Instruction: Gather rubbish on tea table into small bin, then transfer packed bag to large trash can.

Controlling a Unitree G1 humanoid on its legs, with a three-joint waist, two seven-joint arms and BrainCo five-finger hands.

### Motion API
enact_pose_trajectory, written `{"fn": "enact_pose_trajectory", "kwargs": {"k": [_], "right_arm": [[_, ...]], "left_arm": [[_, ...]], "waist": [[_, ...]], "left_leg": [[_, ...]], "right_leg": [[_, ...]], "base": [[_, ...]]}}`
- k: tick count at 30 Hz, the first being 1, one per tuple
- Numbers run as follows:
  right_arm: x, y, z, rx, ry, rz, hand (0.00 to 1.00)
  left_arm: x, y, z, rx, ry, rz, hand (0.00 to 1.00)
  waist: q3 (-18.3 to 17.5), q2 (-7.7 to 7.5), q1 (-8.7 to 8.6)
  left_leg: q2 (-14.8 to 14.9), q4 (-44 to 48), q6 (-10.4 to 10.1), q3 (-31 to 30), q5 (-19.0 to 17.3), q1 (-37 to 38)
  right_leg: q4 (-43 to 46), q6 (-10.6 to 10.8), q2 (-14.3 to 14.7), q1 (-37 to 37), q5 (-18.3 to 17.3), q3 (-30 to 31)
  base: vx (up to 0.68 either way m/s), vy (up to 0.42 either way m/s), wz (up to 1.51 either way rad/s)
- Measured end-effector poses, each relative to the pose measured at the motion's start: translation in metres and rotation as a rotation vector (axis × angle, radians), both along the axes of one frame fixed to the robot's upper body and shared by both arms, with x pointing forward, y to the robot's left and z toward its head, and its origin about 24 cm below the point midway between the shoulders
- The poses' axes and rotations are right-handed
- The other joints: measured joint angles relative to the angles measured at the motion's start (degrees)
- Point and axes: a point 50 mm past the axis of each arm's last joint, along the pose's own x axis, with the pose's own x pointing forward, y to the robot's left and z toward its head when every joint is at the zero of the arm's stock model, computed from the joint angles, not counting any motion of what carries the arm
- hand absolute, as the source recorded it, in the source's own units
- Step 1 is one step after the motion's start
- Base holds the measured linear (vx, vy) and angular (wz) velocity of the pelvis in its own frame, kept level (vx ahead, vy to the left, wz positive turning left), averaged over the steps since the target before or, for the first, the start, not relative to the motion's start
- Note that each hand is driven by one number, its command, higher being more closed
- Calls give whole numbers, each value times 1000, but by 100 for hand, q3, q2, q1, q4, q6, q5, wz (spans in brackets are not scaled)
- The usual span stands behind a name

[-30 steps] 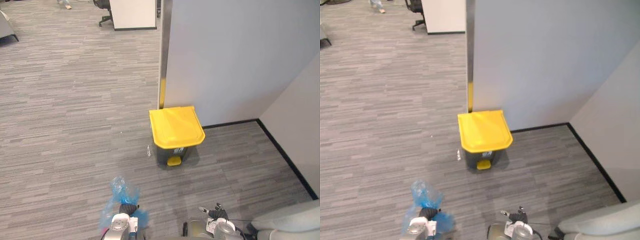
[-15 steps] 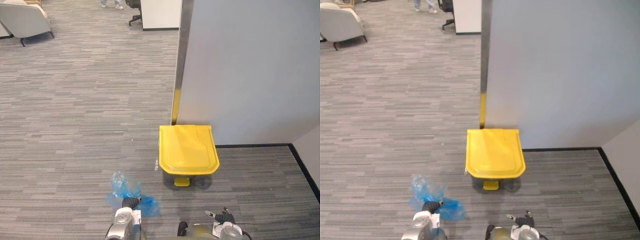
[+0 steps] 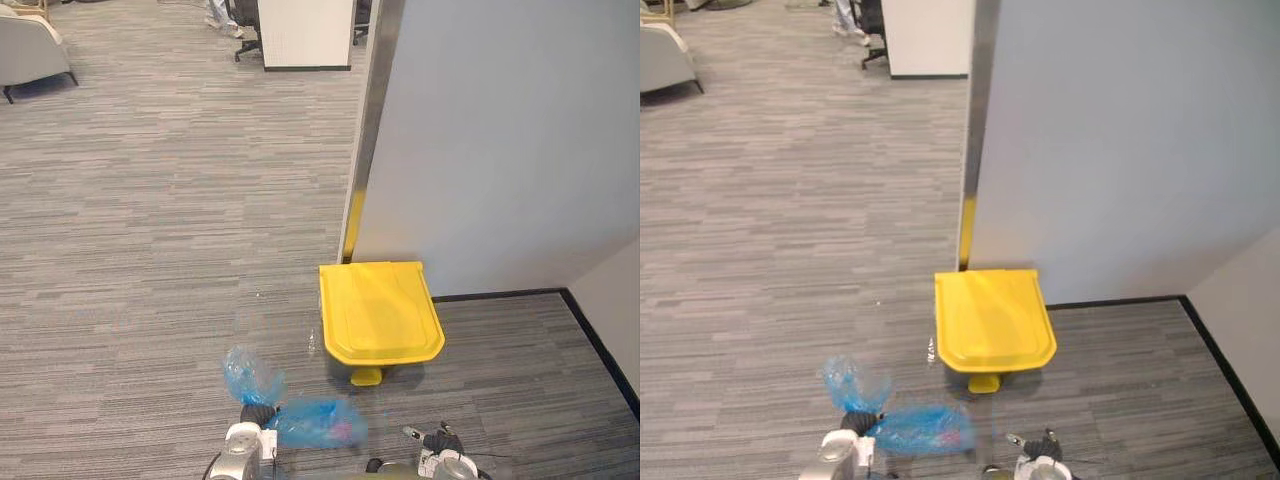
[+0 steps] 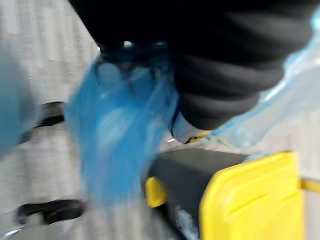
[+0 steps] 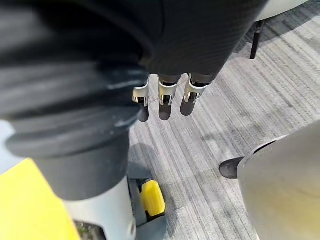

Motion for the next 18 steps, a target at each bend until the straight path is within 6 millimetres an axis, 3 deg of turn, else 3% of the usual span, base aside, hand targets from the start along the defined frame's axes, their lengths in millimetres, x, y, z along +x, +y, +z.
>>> {"fn": "enact_pose_trajectory", "kwargs": {"k": [4,6,7,8,11,13,14,15,16,17,18], "right_arm": [[0,-1,1,-1,-4,-4,0],[10,-6,5,-13,-39,-15,0],[11,-7,6,-17,-49,-17,0],[9,-7,6,-18,-48,-20,0],[18,-4,9,-14,-79,-22,0],[21,-3,10,-13,-85,-20,0],[19,0,8,-6,-78,-22,0],[16,1,7,-2,-69,-22,0],[21,-3,9,-11,-81,-19,0],[25,-8,12,-27,-97,-19,0],[28,-11,14,-34,-112,-29,0]], "left_arm": [[1,8,1,21,-3,14,100],[3,9,1,22,-7,23,100],[5,11,2,29,-13,23,100],[7,12,3,32,-19,22,100],[11,14,5,41,-29,23,100],[11,17,5,50,-30,44,100],[11,20,5,54,-31,59,100],[13,19,6,52,-34,60,100],[14,13,6,36,-37,60,100],[17,9,6,23,-46,57,100],[21,3,8,9,-55,53,100]], "waist": [[78,-31,13],[294,74,9],[312,58,-1],[324,50,11],[397,22,16],[440,-22,42],[412,-167,41],[414,-201,57],[467,-67,73],[489,122,76],[533,201,60]], "left_leg": [[-107,127,129,-24,-248,41],[-65,275,181,-231,-472,306],[25,459,226,-374,-603,329],[70,574,224,-471,-670,297],[330,978,209,-773,-922,190],[424,1290,39,-846,-1162,209],[378,1583,-129,-973,-1443,232],[360,1696,-232,-1018,-1583,266],[514,1720,-281,-1044,-1669,326],[675,1692,-329,-1074,-1710,318],[749,1649,-343,-1130,-1722,343]], "right_leg": [[979,163,-175,-378,-337,120],[2600,417,-300,-984,-419,47],[2714,272,-335,-1175,-564,-86],[2644,187,-337,-1282,-586,-194],[1315,214,-374,-1617,-10,-646],[823,214,-404,-1676,124,-865],[936,119,-460,-1708,-50,-802],[980,211,-437,-1691,-33,-713],[1188,362,-339,-1731,-157,-739],[1308,318,-202,-1786,-189,-804],[1399,285,-140,-1809,-211,-857]], "base": [[-28,21,-13],[-74,41,23],[-8,30,42],[57,-12,61],[112,-76,62],[201,-170,43],[312,-266,39],[412,-294,26],[432,-270,3],[387,-210,2],[235,-134,8]]}}
